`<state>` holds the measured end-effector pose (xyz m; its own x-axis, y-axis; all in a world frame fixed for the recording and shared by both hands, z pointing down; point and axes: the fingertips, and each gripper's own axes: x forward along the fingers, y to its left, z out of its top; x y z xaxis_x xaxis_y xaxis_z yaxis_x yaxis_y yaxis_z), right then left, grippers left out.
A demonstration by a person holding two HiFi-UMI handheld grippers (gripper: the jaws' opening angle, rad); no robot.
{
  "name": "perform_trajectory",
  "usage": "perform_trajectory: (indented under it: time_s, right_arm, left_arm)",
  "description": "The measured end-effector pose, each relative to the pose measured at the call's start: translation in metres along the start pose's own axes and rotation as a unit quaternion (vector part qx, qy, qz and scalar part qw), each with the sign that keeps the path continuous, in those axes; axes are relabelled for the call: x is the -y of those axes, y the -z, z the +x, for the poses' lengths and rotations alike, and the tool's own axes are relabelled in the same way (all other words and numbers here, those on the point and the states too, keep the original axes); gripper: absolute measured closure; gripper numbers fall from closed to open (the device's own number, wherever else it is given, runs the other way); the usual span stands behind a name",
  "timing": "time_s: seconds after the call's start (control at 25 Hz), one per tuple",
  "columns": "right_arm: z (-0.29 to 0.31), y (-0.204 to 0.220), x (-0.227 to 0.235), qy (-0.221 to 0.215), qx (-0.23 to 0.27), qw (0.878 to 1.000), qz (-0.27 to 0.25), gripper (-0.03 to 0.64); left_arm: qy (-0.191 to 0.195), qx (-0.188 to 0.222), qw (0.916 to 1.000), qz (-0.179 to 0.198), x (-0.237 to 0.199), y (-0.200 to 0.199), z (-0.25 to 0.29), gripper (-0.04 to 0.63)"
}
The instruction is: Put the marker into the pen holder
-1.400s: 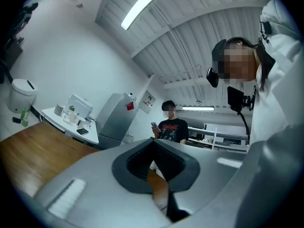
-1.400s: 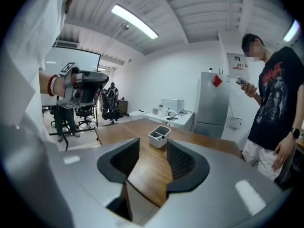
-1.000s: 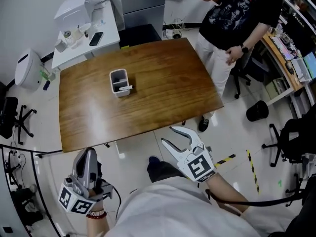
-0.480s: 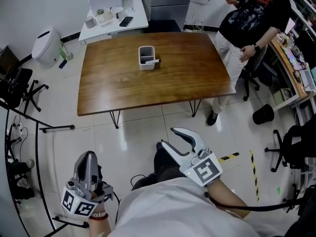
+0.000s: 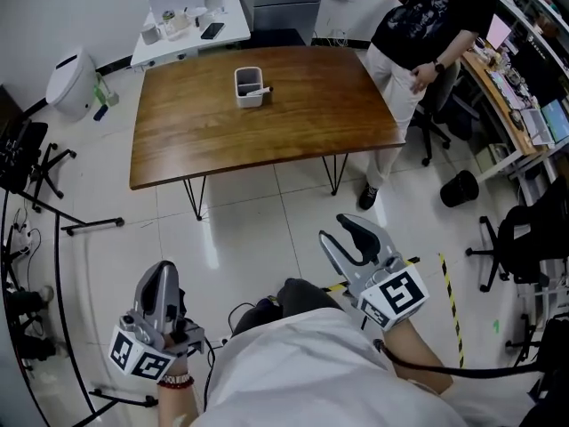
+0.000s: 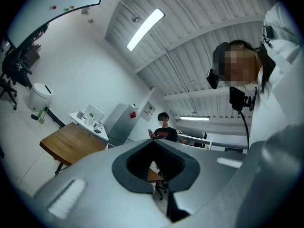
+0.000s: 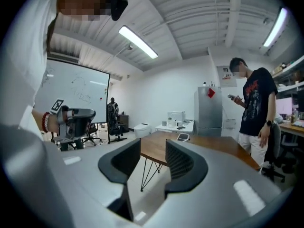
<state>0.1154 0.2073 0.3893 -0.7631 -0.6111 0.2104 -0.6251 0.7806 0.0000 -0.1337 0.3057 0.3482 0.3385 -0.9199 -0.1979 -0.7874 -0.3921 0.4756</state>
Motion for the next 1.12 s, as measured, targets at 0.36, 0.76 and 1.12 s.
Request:
perform_trajectory:
  time_s: [0.36,0.76,1.12]
  right_arm:
    - [-0.023,0.035,0.037,-0.038,0.027,0.981,0.19,0.486]
    - [-0.11,0.044,0.082,-0.038,0.014,0.985,0.169,0.485]
    - [-0.115,0.006,0.051,-0.062,0.061,0.993,0.085,0.472]
  left_arm:
    - [-0.062,-0.005,0.9972,0.042,0.039,0.001,-0.008,0.618]
    - [-0.065,-0.002,0.9979,-0.003,0.096,0.049,0.024,0.618]
    - [-0.009,-0.014,0.9999,-0.003,0.133,0.067,0.043,0.618]
